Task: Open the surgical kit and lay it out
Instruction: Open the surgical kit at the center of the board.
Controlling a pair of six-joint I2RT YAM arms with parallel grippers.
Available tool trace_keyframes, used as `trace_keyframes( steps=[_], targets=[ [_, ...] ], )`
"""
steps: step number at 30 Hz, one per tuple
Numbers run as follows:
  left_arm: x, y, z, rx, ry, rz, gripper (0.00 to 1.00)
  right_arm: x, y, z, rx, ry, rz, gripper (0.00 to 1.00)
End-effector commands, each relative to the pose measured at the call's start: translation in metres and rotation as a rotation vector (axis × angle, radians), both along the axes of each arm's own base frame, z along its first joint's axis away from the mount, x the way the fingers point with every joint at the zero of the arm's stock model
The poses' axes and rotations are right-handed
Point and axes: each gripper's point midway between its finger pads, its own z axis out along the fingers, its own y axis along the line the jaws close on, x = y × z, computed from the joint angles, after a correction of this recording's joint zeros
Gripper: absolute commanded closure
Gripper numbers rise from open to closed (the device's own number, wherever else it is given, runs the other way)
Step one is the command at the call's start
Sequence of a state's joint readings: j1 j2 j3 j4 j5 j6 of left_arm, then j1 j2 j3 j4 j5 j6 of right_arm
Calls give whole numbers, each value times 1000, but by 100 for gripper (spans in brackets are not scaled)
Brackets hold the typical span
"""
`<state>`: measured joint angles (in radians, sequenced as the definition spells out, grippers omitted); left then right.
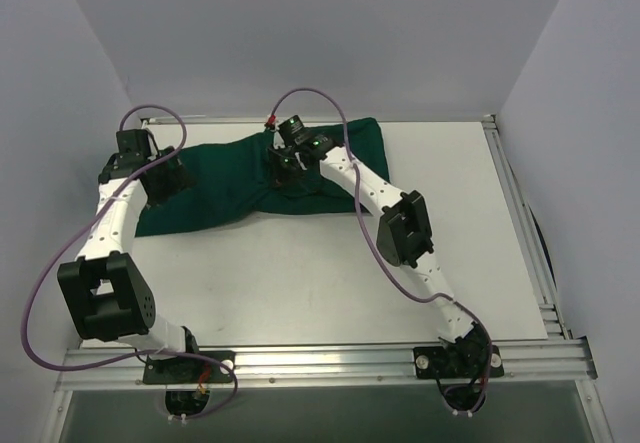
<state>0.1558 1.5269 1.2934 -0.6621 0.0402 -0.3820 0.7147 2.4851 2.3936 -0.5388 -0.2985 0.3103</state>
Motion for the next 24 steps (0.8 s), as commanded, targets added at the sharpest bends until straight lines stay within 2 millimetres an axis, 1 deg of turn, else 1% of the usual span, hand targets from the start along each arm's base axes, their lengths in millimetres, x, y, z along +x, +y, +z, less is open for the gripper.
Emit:
trace_keyframes(
  steps=[1, 3, 4, 5, 6, 7, 8, 9, 10, 11, 12, 13, 14, 15, 16, 17, 18, 19, 22, 24],
  targets=[
    [15, -2, 10, -7, -53, -9, 19, 31, -31, 70, 101, -90, -95, 100],
    [17, -3, 7, -8, -46, -10, 19, 36, -37, 79, 124, -97, -106, 100],
    [17, -2, 6, -12, -43, -8, 19, 40, -43, 81, 132, -93, -114, 100],
    [17, -3, 5, -13, -42, -8, 19, 42, -45, 82, 139, -92, -116, 98],
    [18, -3, 2, -19, -38, -6, 19, 43, -44, 82, 153, -86, -109, 96],
    [18, -3, 0, -20, -36, -6, 19, 38, -39, 79, 181, -55, -80, 96],
    [18, -3, -3, -20, -28, -2, 19, 39, -36, 81, 188, -57, -80, 95],
    [18, -1, -8, -20, -17, 9, 19, 39, -37, 76, 175, -47, -85, 96],
    [19, -1, -10, -21, -13, 7, 19, 38, -35, 75, 180, -49, -80, 98],
    [19, -1, -12, -19, -8, 9, 19, 36, -29, 75, 211, -40, -53, 98],
    [20, 1, -18, -12, 12, 17, 19, 34, -27, 74, 221, -33, -44, 98],
    [20, 3, -21, -5, 20, 24, 19, 32, -24, 73, 226, -27, -32, 95],
    [20, 5, -25, -3, 29, 28, 19, 28, -22, 71, 236, -10, -10, 83],
    [21, 7, -32, 2, 43, 32, 19, 25, -19, 65, 235, 5, 4, 77],
    [20, 12, -36, 5, 56, 43, 19, 22, -17, 63, 237, 14, 20, 65],
    [19, 14, -41, -1, 72, 53, 19, 18, -15, 61, 239, 20, 37, 58],
    [17, 16, -50, -5, 93, 60, 19, 14, -11, 58, 228, 18, 52, 52],
    [16, 18, -53, -6, 101, 65, 19, 12, -10, 57, 222, 17, 55, 45],
    [11, 33, -66, 20, 130, 100, 20, 10, -5, 54, 231, 24, 71, 44],
    [8, 43, -73, 33, 144, 118, 20, 9, -5, 47, 221, 41, 67, 44]
  ],
)
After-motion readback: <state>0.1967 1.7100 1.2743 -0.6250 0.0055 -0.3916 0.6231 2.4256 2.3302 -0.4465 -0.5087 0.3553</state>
